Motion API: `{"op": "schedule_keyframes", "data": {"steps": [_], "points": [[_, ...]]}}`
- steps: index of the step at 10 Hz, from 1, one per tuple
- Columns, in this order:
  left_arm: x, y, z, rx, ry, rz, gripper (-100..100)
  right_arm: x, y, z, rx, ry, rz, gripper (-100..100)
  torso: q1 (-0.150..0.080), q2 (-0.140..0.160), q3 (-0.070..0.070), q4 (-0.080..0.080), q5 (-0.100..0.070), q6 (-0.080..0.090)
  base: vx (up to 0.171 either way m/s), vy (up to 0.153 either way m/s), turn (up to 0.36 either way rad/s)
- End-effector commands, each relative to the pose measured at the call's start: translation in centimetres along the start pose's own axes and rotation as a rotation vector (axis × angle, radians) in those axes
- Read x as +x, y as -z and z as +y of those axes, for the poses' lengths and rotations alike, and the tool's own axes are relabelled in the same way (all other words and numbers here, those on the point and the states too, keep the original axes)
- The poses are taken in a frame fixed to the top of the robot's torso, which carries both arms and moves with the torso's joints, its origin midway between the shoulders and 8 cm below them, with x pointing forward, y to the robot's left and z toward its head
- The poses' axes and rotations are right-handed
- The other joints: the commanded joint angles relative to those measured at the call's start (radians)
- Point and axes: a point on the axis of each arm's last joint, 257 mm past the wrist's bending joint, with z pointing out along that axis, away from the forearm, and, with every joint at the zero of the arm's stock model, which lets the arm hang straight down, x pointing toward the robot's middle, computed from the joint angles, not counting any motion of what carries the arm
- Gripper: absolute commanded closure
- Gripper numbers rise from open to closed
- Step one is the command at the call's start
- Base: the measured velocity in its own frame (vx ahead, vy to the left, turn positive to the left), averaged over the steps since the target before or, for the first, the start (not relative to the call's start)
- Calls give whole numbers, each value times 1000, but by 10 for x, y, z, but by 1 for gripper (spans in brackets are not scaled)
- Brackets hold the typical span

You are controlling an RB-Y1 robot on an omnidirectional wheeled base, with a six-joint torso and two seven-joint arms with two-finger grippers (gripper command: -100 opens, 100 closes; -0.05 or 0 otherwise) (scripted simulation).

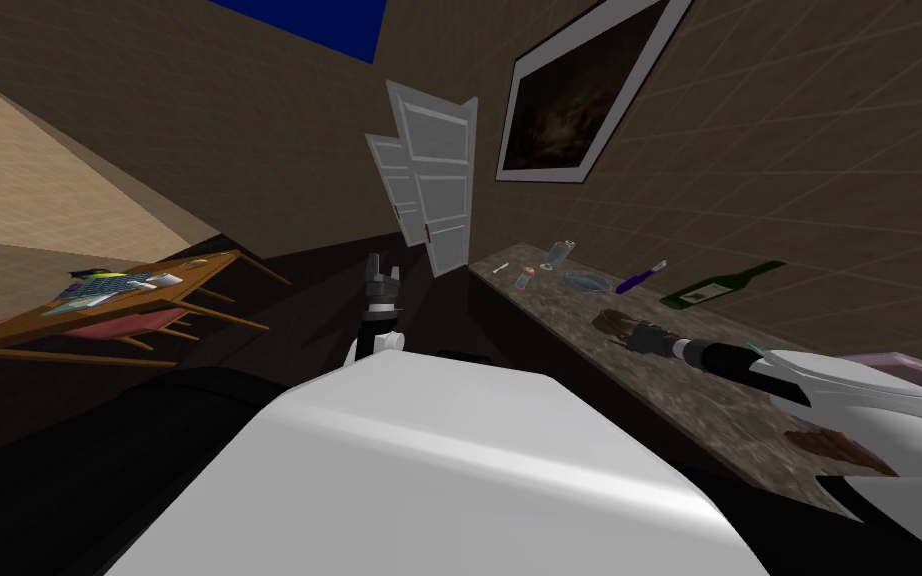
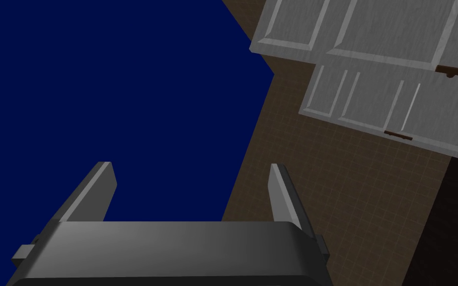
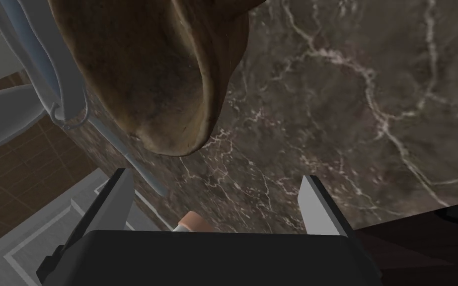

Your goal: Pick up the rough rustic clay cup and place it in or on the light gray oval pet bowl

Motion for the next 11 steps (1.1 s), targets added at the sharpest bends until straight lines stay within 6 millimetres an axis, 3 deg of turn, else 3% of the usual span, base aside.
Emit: {"op": "schedule_keyframes", "data": {"steps": [1,2,3,4,5,6,7,11], "points": [[0,0,0,0,0,0,0,18,11,-1,-16,27,56,-100,0,0,0,0,0,0,75,-74,41],[0,0,0,0,0,0,0,28,16,4,-30,36,80,-100,-1,-1,-1,0,0,0,81,-77,32],[0,0,0,0,0,0,0,21,12,1,-20,28,63,-100,-2,-2,-1,-1,-1,0,35,-34,10],[0,0,0,0,0,0,0,23,13,2,-22,30,66,0,1,0,0,0,0,0,6,-6,1],[0,0,0,0,0,0,0,24,3,10,-17,25,73,-100,2,2,1,0,0,0,36,-16,61],[0,0,0,0,0,0,0,23,7,7,-22,26,67,-100,2,0,0,0,0,-1,22,-10,21],[0,0,0,0,0,0,0,23,6,8,-20,27,69,100,3,1,0,0,0,0,0,0,0],[0,0,0,0,0,0,0,23,6,8,-20,24,69,100,5,3,2,1,2,-1,0,0,-3]]}}
